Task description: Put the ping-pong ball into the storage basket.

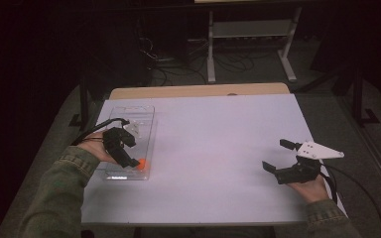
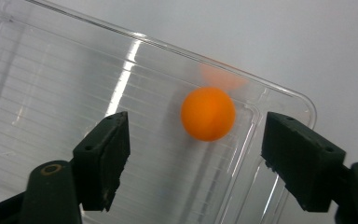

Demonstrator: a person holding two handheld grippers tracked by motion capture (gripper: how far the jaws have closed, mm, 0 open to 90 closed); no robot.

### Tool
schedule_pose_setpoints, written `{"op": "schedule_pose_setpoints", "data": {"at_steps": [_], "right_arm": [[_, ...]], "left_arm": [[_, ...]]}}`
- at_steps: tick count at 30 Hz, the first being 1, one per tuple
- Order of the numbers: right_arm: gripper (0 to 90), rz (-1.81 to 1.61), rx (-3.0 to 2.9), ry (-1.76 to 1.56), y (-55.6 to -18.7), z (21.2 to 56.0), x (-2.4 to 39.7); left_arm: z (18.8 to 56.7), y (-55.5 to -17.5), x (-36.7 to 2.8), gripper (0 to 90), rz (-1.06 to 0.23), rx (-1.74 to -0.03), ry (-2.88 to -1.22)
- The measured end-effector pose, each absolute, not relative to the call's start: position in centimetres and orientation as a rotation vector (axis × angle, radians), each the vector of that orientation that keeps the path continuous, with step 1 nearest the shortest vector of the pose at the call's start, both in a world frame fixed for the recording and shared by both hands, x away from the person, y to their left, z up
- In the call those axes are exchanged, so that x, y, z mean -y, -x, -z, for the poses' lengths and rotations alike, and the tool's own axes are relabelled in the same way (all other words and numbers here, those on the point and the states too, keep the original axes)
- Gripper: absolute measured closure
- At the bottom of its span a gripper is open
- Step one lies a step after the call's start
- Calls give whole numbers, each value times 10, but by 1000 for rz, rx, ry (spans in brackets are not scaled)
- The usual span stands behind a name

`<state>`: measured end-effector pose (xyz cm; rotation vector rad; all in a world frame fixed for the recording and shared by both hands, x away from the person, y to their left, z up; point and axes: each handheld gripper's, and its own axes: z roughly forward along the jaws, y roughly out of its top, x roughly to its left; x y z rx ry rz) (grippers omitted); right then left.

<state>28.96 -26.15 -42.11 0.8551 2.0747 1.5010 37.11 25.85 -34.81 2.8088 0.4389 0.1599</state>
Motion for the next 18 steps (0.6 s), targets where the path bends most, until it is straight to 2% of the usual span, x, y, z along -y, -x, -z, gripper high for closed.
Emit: {"op": "schedule_pose_setpoints", "data": {"at_steps": [8, 14, 18], "right_arm": [[0, -1504, -2071, -855, -289, 421, 262], [0, -1503, -2071, -854, -289, 420, 262], [0, -1503, -2070, -849, -288, 420, 261]], "left_arm": [[340, -368, -262, 120, -186, -455, -2764], [337, -365, -260, 18, -212, -444, -2743], [335, -363, -261, 0, -211, -451, -2724]]}}
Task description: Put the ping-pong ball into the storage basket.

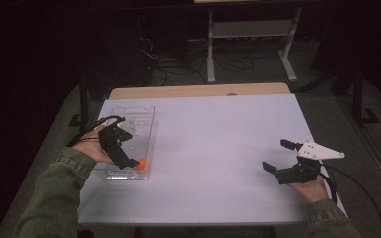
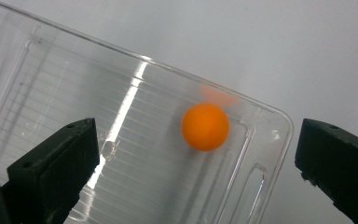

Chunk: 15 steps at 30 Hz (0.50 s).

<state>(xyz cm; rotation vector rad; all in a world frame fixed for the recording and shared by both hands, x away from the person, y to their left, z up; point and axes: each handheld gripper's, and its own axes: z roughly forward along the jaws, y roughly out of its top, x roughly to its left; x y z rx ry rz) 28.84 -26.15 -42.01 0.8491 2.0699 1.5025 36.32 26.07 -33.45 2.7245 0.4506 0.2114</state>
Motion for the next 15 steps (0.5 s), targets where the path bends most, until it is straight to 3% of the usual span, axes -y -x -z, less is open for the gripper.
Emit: {"op": "schedule_pose_setpoints", "data": {"at_steps": [15], "right_arm": [[0, -1501, -2064, -852, -288, 420, 262]], "left_arm": [[324, -346, -266, 0, -261, -420, -2628]]}}
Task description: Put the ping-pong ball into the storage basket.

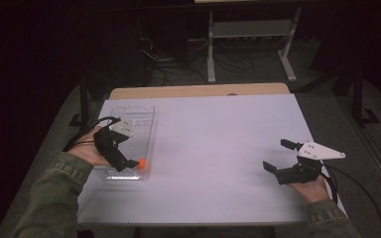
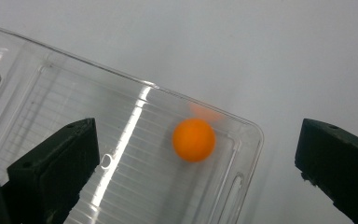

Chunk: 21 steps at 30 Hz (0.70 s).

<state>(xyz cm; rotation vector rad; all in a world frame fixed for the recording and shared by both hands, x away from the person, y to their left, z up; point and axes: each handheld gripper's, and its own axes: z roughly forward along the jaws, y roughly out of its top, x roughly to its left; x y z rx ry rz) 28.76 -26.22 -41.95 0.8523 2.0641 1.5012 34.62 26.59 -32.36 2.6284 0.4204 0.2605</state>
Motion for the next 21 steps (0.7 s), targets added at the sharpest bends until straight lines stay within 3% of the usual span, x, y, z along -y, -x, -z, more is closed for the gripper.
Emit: {"op": "schedule_pose_setpoints", "data": {"at_steps": [21], "right_arm": [[0, -1498, -2063, -854, -287, 420, 262]], "left_arm": [[338, -330, -283, 0, -287, -482, -2495]]}}
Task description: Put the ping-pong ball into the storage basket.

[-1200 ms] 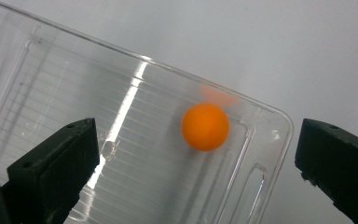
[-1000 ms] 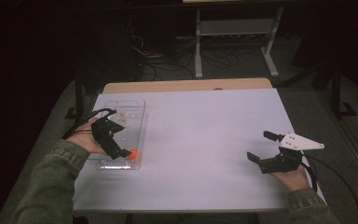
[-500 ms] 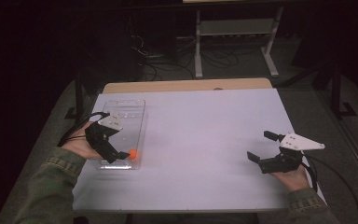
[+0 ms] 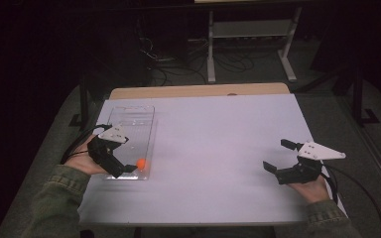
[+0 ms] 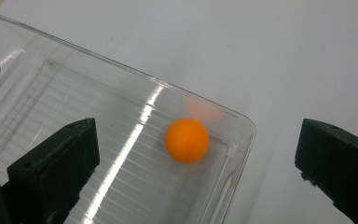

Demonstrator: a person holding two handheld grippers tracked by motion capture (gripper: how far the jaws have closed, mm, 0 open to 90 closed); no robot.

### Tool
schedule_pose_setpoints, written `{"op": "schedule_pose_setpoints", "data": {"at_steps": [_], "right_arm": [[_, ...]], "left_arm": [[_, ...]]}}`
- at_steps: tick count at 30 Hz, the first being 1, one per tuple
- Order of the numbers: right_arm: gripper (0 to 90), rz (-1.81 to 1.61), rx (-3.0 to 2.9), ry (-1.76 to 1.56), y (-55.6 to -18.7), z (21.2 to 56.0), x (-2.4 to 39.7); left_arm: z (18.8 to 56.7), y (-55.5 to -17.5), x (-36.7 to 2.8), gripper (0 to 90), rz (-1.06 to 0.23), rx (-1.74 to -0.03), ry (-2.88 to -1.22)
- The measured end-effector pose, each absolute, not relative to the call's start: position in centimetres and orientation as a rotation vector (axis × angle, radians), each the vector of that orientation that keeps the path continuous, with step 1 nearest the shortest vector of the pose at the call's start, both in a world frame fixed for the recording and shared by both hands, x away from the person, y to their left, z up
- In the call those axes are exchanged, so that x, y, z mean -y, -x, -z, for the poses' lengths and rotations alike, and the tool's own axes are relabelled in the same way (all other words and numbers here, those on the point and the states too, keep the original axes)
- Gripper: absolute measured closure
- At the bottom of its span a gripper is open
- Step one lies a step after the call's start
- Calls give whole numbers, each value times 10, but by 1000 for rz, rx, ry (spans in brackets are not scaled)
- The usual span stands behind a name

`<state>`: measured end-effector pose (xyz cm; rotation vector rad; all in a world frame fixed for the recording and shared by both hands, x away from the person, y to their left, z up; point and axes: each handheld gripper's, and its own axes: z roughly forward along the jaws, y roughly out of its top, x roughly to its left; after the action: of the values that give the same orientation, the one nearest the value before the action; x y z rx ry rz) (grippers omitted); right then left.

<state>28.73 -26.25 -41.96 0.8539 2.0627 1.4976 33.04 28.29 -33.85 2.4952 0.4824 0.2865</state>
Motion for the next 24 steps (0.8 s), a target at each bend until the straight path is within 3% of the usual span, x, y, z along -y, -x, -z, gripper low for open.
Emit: {"op": "schedule_pose_setpoints", "data": {"at_steps": [24], "right_arm": [[0, -1500, -2057, -855, -287, 419, 263]], "left_arm": [[356, -318, -291, 0, -315, -550, -2338]]}}
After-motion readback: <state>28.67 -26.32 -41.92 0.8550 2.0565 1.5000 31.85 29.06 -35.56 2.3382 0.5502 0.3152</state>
